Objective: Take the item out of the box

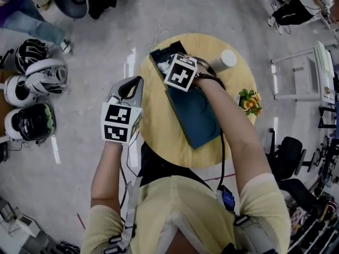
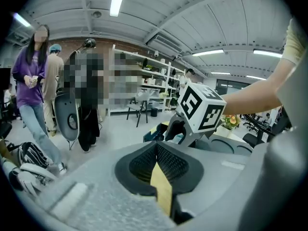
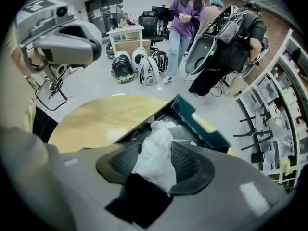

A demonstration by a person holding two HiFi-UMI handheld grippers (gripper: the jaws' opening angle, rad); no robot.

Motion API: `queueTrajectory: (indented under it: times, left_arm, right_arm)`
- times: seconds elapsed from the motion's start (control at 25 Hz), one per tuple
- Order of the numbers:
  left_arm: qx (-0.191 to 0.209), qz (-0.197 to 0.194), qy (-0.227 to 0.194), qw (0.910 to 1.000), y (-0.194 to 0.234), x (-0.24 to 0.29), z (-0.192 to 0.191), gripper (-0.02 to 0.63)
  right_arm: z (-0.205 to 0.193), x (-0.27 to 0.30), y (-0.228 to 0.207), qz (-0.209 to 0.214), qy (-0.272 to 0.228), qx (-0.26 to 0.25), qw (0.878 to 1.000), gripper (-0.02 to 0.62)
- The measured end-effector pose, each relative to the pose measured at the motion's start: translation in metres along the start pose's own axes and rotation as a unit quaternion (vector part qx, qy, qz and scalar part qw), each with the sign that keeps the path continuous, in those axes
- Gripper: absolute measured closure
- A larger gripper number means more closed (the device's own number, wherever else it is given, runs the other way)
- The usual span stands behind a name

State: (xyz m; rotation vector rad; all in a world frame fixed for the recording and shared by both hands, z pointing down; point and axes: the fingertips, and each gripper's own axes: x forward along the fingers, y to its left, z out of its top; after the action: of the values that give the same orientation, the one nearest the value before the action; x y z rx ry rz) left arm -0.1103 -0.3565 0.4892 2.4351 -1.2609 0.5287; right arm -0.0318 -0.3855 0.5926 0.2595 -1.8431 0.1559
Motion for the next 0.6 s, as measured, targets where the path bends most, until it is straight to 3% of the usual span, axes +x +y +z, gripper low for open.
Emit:
queueTrajectory:
  times: [0.32, 0.6]
  left_arm:
    - [-0.002, -0.014, 0.004, 0.9999, -0.004, 0.0019, -0.0054, 0.604]
    - [0.0, -0.017, 0.006, 0.9998, 0.0009, -0.0032, -0.0066, 0.604]
  right_arm:
    - [-0.0026, 0.0089, -0.0015, -0.015, 0.021, -0.005, 1.0, 0.397]
    - [-0.0055, 0.0062, -0.0007, -0.052, 0.028, -0.032, 0.998, 0.474]
